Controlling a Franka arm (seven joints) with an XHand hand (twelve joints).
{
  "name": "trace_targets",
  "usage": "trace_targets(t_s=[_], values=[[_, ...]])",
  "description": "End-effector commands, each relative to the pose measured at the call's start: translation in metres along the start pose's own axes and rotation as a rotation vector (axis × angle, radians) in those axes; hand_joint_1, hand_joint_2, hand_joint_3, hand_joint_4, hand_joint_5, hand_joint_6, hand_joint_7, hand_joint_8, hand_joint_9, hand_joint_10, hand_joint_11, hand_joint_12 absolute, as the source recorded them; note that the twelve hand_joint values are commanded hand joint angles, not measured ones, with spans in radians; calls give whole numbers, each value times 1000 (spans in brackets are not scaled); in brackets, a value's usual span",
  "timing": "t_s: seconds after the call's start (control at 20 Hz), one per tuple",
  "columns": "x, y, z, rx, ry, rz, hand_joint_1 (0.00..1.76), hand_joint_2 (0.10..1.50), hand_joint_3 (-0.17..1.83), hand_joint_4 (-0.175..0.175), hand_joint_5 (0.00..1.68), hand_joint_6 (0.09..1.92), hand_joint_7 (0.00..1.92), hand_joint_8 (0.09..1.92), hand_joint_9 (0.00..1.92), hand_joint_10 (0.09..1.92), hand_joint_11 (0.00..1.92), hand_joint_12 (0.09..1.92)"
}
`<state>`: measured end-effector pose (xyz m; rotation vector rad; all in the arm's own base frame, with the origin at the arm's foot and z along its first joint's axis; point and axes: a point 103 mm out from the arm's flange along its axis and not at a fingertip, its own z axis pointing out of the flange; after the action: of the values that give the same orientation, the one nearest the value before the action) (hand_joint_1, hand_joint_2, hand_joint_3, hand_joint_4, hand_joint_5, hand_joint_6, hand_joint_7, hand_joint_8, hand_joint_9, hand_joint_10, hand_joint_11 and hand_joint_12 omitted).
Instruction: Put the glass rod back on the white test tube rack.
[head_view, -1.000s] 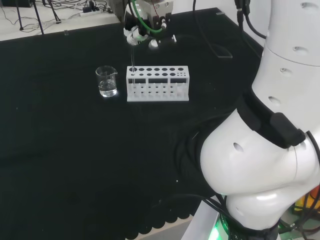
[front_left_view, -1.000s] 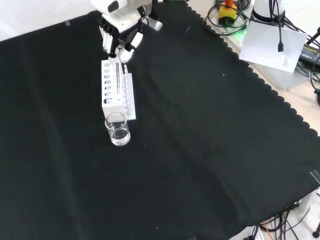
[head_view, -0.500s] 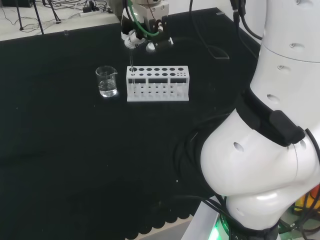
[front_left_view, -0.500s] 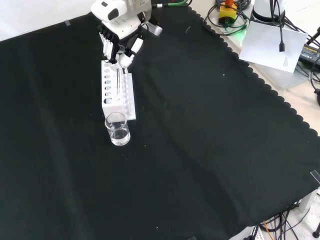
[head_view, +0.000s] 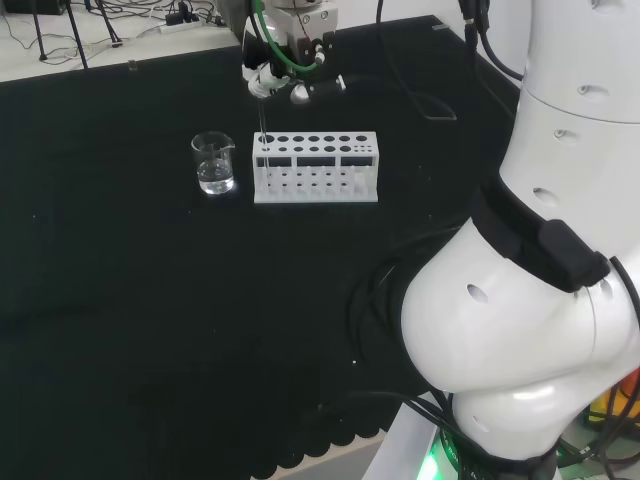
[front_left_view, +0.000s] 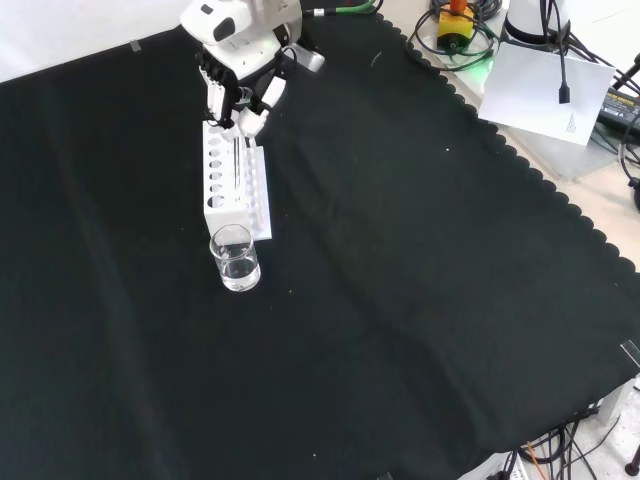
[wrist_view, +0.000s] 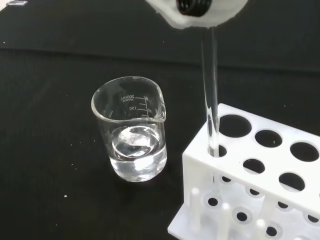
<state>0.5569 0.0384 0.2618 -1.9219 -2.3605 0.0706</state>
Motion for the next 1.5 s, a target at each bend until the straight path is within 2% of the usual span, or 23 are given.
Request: trace_targets(t_s=[0.05, 0.2, 0.45, 0.85, 1.25, 1.5], values=[[3, 4, 5, 70, -16, 4, 1369, 1004, -100, -175, 904, 843, 1235, 672, 1650, 956, 1755, 1006], [6, 7, 10, 109, -25, 5, 1388, 964, -166, -175, 688, 976, 1036, 820, 1604, 936, 1781, 1019], [7, 8, 11, 104, -26, 5, 1398, 942, -175, -175, 479, 957, 853, 833, 1582, 928, 1789, 1020], [-4, 2, 1, 71, -17, 14, 1403, 936, -175, -175, 464, 940, 834, 826, 1599, 930, 1806, 1019], [-7, 1, -3, 77, -23, 28, 1402, 935, -175, -175, 488, 937, 846, 825, 1609, 932, 1817, 1021], [-8, -6, -17, 51, -24, 24, 1403, 935, -175, -175, 493, 934, 849, 824, 1612, 932, 1819, 1022]])
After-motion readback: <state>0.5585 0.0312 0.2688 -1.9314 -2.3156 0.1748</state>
